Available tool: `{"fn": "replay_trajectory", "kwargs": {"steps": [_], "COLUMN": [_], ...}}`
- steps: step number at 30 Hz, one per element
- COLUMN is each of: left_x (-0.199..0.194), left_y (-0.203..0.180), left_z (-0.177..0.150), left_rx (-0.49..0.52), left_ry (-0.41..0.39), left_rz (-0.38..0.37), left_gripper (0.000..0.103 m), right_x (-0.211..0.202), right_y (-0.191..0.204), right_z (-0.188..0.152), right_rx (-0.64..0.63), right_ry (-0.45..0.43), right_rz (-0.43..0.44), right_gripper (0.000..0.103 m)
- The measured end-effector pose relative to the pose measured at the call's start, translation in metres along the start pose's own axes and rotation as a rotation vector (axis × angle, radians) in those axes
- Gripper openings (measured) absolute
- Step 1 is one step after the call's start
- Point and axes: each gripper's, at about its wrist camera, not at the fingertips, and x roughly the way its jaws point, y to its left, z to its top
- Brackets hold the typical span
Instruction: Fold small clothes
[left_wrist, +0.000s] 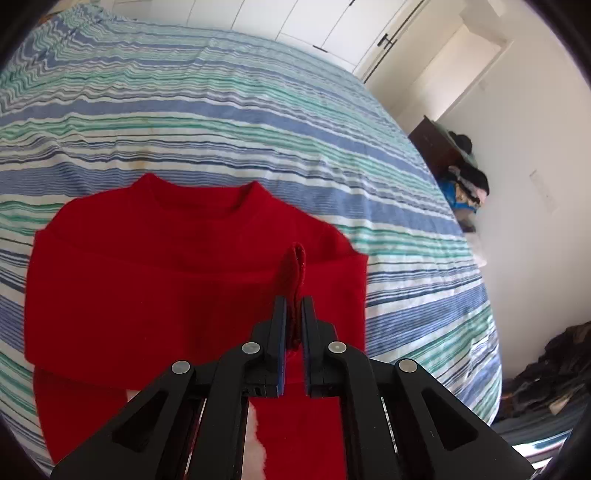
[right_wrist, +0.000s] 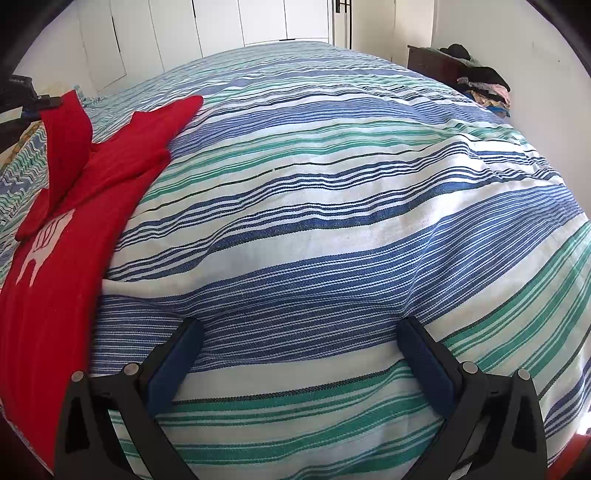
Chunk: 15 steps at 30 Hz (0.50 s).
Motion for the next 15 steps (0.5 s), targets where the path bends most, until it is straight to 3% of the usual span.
{"fn": "replay_trajectory", "kwargs": {"steps": [2, 5, 10, 13, 15], "left_x": [0.015, 0.003, -0.056, -0.077, -0.080], "left_y": [-0.010, -0.010, 0.049, 0.113, 0.152], "left_z": [-0.021, -0.051, -0.088, -0.096, -0.102], "left_rx": [0.059, 0.139, 0.106, 0.082, 0.076], "left_ry": [0.063, 0.044, -0.021, -0.047, -0.018], "left_rz": [0.086, 0.117, 0.090, 0.210, 0.278], "left_gripper": [0.052, 0.068, 0.076, 0.077, 0.077], "right_x": [0.000, 0.000, 0.000, 0.000, 0.001], "right_y": [0.000, 0.000, 0.000, 0.001, 0.001], "right_z": [0.000, 0.000, 0.000, 0.000, 0.000], "right_rx": [-0.001, 0.001, 0.000, -0.002, -0.004], "right_ry": [0.001, 0.000, 0.000, -0.002, -0.003], "right_rz": [0.000, 0.000, 0.000, -0.003, -0.005], "right_gripper": [0.103, 0.103, 0.103, 0.103, 0.103]}}
